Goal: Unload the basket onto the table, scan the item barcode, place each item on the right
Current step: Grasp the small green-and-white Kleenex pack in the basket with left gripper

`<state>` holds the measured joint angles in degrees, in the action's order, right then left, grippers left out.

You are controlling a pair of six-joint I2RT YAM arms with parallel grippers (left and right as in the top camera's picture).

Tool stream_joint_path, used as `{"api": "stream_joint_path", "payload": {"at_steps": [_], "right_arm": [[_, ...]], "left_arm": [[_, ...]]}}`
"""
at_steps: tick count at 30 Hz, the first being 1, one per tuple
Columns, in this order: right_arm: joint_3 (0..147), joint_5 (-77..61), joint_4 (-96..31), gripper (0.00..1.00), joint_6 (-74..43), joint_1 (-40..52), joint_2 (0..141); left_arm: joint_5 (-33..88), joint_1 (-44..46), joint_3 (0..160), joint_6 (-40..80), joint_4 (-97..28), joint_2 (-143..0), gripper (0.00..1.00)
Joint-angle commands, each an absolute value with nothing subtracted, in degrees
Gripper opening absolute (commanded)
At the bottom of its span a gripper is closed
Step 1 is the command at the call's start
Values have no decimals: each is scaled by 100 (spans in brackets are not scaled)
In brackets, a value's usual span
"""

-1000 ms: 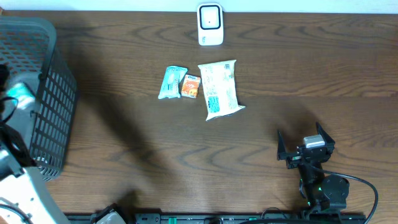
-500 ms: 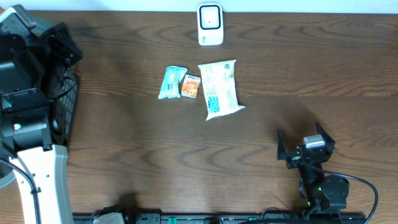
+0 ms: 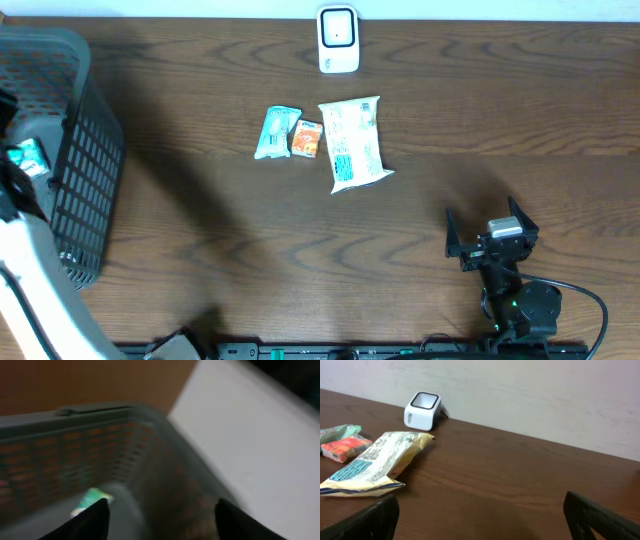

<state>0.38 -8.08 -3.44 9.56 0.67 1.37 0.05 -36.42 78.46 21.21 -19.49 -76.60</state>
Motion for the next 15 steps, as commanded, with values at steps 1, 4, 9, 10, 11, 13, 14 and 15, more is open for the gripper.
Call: {"api": "stream_joint_path", "payload": {"at_steps": [1,4,9,10,11,13,14,15], "right_arm": [[32,-805,-366,99,972,117,104],[32,-805,-366,99,972,117,104],[32,-805,-366,99,972,117,104],[32,-805,-366,99,972,117,104],[32,-805,-366,99,972,117,104],[32,-805,-366,99,972,117,104],[32,-805,-366,99,972,117,104],[32,-805,-366,99,972,117,104]], "left_arm": [[-71,-3828,7898,1455,-2038,-8340,74],[-71,-3828,7898,768,-2154,-8930,84],[-351,-3835,7898,-523,-2268,-9749,97],[-528,-3835,7898,-628,-2261,-9859,97],[-692,-3835,7898,-716,-2244,-9957,97],[-926,-3835,7898,-937,-2176,-10138,97],[-974,-3835,7898,-1092,-2123,-10245,97],[-969,-3835,7898,-1219,-2069,-10342,97]]}}
